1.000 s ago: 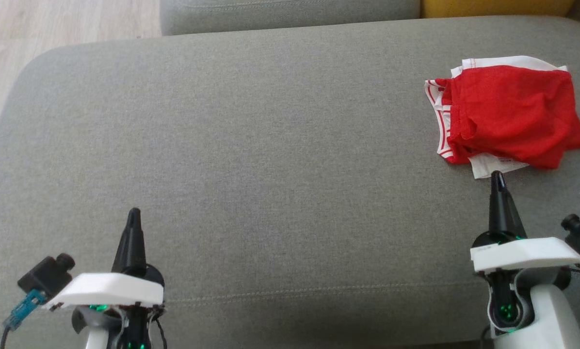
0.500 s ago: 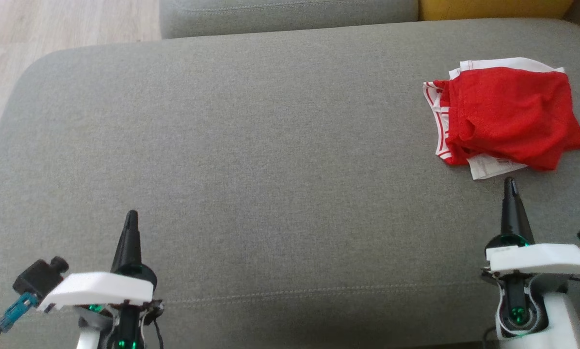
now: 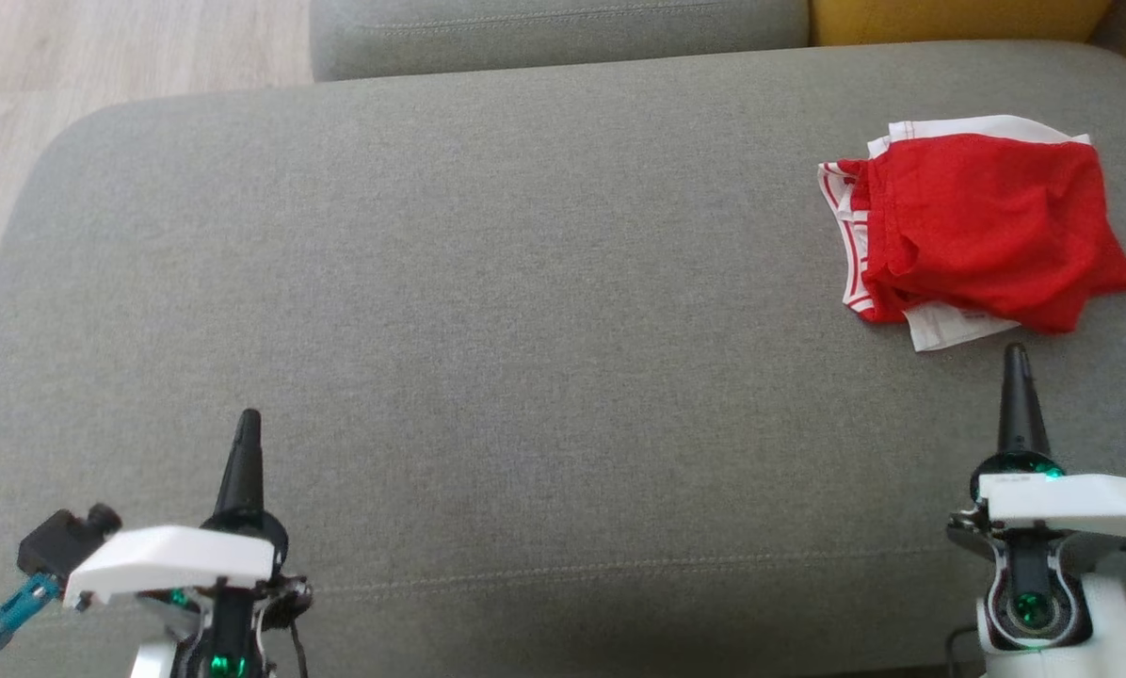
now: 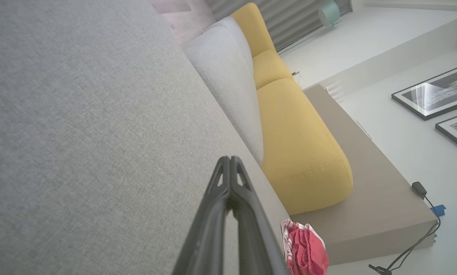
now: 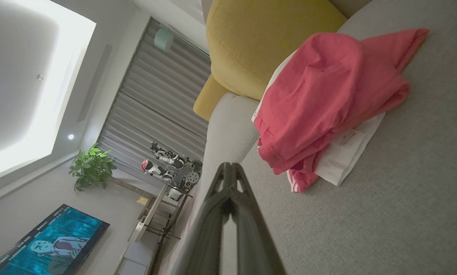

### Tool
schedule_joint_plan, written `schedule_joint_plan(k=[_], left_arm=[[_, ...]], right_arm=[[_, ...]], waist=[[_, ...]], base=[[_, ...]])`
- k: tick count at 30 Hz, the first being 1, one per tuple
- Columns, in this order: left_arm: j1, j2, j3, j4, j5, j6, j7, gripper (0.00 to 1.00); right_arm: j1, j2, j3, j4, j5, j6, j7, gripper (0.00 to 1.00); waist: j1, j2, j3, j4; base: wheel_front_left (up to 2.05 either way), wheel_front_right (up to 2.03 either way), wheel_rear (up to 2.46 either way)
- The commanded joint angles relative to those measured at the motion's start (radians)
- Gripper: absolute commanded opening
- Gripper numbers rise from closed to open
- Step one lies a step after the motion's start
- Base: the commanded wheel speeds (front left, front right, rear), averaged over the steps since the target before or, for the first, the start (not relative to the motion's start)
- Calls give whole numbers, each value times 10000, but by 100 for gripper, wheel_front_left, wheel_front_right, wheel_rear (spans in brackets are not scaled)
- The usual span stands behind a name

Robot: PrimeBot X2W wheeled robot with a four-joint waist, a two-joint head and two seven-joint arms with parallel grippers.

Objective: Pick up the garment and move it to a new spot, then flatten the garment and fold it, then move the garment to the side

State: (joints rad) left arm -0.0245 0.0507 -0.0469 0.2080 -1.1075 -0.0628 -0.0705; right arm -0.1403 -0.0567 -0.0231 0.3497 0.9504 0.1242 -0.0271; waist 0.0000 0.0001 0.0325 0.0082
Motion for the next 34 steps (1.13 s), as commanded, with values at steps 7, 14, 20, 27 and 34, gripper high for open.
schedule_joint_plan(k=[7,14,20,27,34], left_arm=[[-578,203,437,-178,-901,-202,268,0],[-614,209,567,-93,-1596,-277,472,0],[-645,213,682,-20,-2193,-342,650,0],[-676,216,798,53,-2788,-407,829,0],[-713,218,935,138,-3480,-483,1039,0]], right_arm=[[-70,11,-50,-505,1105,42,260,0],[-8,20,-187,-591,1969,46,442,0],[46,27,-305,-665,2713,49,599,0],[99,34,-424,-739,3457,52,756,0],[161,42,-561,-825,4325,56,939,0]], waist=[[0,-1,-43,-12],[0,-1,-83,-23],[0,-1,-117,-33],[0,-1,-151,-42],[0,-1,-191,-53]], base=[[0,0,0],[0,0,0],[0,0,0],[0,0,0],[0,0,0]])
